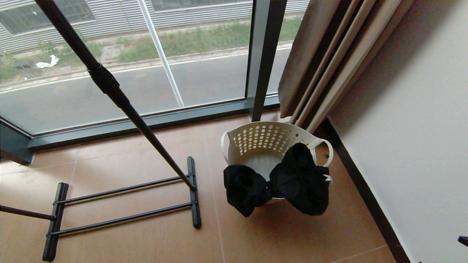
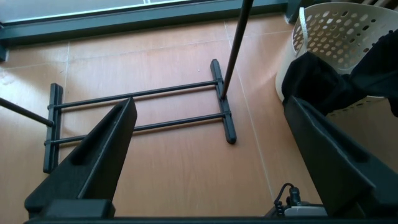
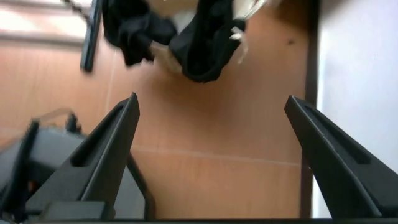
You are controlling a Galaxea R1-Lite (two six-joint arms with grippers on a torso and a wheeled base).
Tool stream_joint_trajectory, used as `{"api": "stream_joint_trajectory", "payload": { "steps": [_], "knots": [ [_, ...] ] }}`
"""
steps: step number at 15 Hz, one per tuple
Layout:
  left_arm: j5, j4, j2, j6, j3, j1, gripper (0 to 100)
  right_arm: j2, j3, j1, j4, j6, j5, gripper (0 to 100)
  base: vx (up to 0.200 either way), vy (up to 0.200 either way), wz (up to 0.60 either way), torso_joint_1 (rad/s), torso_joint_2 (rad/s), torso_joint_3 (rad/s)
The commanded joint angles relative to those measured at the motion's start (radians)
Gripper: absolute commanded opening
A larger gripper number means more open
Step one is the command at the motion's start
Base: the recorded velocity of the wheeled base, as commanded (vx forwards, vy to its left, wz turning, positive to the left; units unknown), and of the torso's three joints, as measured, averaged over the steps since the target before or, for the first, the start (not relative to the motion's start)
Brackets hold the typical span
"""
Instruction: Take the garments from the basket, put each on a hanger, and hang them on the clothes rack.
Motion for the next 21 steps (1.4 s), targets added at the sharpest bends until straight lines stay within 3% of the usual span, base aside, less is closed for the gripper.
{"api": "stream_joint_trajectory", "payload": {
  "steps": [1, 5, 8, 10, 14, 16, 19, 21],
  "knots": [
    [0.001, 0.0, 0.001, -0.001, 0.0, 0.0, 100, 0.254, -0.052, 0.027, -0.066, -0.071, 0.006, 100, 0.0, 0.0, 0.0, 0.0, 0.0, 0.0],
    [0.001, 0.0, 0.001, -0.001, 0.0, 0.0, 100, 0.44, -0.107, 0.027, -0.172, -0.178, 0.004, 100, 0.0, 0.0, 0.0, 0.0, 0.0, 0.0],
    [0.001, 0.0, 0.001, 0.001, 0.0, 0.0, 100, 0.605, -0.139, 0.027, -0.294, -0.215, 0.001, 100, 0.0, 0.0, 0.0, -0.046, 0.15, 0.107],
    [0.002, 0.0, 0.001, 0.002, 0.0, 0.0, 100, 0.743, -0.16, 0.025, -0.409, -0.27, 0.001, 100, 0.0, 0.0, 0.0, -0.103, 0.39, 0.276],
    [0.001, 0.0, 0.001, 0.002, 0.0, 0.0, 100, 0.943, -0.188, 0.025, -0.647, -0.299, 0.001, 100, 0.0, 0.0, 0.0, -0.072, 0.34, 0.262],
    [0.001, 0.0, 0.001, 0.002, 0.002, 0.0, 100, 1.052, -0.256, 0.027, -0.747, -0.336, -0.021, 100, 0.0, 0.0, 0.0, -0.017, 0.08, 0.056],
    [0.001, 0.0, 0.001, 0.002, 0.0, 0.0, 100, 1.184, -0.398, 0.028, -0.758, -0.417, -0.062, 100, 0.0, 0.0, 0.0, 0.0, 0.0, 0.0],
    [0.001, 0.0, 0.001, 0.002, 0.0, 0.0, 100, 1.291, -0.53, 0.027, -0.753, -0.536, -0.063, 100, 0.0, 0.0, 0.0, 0.0, 0.0, 0.0]
  ]
}}
